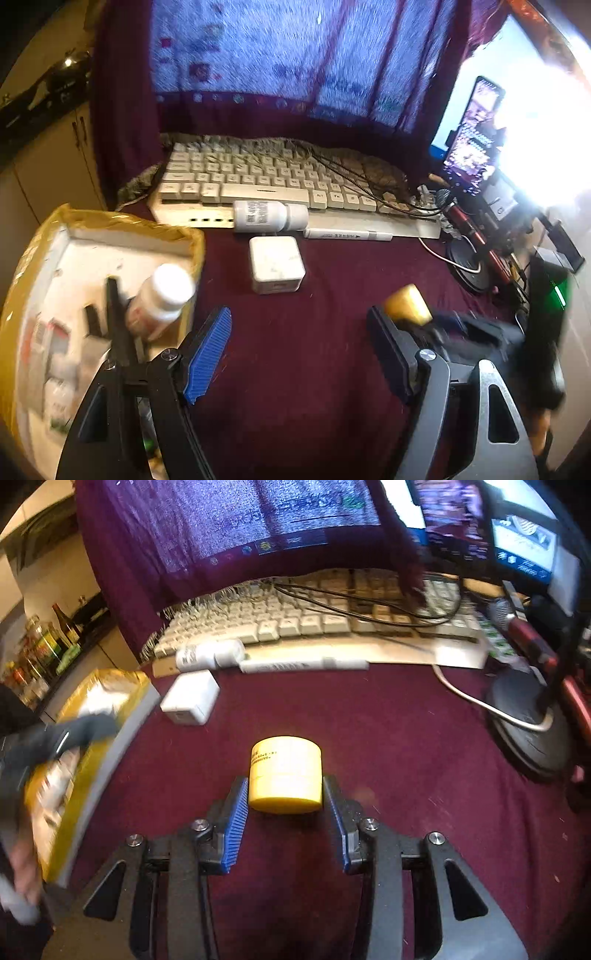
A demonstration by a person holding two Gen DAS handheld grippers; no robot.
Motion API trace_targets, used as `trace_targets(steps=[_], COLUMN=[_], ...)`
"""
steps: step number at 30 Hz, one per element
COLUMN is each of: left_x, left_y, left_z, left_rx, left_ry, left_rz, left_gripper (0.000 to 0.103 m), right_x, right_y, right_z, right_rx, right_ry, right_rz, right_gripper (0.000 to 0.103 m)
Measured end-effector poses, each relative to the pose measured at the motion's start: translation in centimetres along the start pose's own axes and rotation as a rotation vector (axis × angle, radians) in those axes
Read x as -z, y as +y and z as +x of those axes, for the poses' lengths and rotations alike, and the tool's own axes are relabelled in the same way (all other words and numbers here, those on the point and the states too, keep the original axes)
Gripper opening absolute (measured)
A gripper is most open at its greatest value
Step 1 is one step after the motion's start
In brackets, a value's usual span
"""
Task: Organize objects
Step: 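Withdraw right gripper and grasp yellow round jar on the desk, then grasp white square charger with left gripper, then carry charger in left gripper while right gripper carries yellow jar over tray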
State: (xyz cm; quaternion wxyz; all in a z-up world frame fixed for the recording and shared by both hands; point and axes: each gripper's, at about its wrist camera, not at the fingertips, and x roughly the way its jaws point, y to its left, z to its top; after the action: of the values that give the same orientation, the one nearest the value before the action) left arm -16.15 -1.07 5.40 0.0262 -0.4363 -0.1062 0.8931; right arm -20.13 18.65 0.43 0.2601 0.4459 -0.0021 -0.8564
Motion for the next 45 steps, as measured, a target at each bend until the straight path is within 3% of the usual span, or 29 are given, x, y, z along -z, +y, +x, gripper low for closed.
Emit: trace_targets(steps=[5, 14, 16, 18, 21, 27, 31, 36, 45], left_x=[-1.8, -3.4, -3.3, -3.1, -2.8, -1.0, 1.4, 3.4, 5.6], left_y=[-0.8, -0.6, -0.8, -0.9, -1.1, -1.8, -2.0, -1.3, -1.4], left_z=[4.5, 8.6, 9.2, 9.8, 9.8, 8.2, 6.3, 3.6, -1.5], left_rx=[-0.132, -0.187, -0.21, -0.221, -0.229, -0.17, -0.037, 0.0, 0.035], left_ry=[0.064, 0.119, 0.12, 0.141, 0.143, 0.16, 0.171, 0.144, 0.068], left_rz=[0.054, 0.051, 0.071, 0.082, 0.097, 0.106, 0.07, 0.056, 0.04], left_gripper=[0.07, 0.069, 0.063, 0.043, 0.042, 0.042, 0.042, 0.042, 0.042], right_x=[1.0, 0.9, 0.9, 0.9, 0.9, 1.0, 1.4, 1.8, 2.8], right_y=[-0.8, -0.8, -0.9, -0.9, -0.6, 0.0, -0.5, -0.4, 3.3], right_z=[-0.5, -0.4, -0.4, -0.5, -0.5, -0.5, -0.7, -1.2, -2.3], right_rx=[-0.004, -0.022, -0.03, -0.029, -0.015, 0.017, -0.022, -0.055, -0.103], right_ry=[-0.025, -0.038, -0.039, -0.039, -0.04, -0.033, -0.039, -0.029, -0.035], right_rz=[-0.006, -0.036, -0.031, -0.03, -0.039, -0.057, -0.01, 0.025, -0.032], right_gripper=[0.038, 0.038, 0.038, 0.038, 0.038, 0.038, 0.038, 0.038, 0.038])
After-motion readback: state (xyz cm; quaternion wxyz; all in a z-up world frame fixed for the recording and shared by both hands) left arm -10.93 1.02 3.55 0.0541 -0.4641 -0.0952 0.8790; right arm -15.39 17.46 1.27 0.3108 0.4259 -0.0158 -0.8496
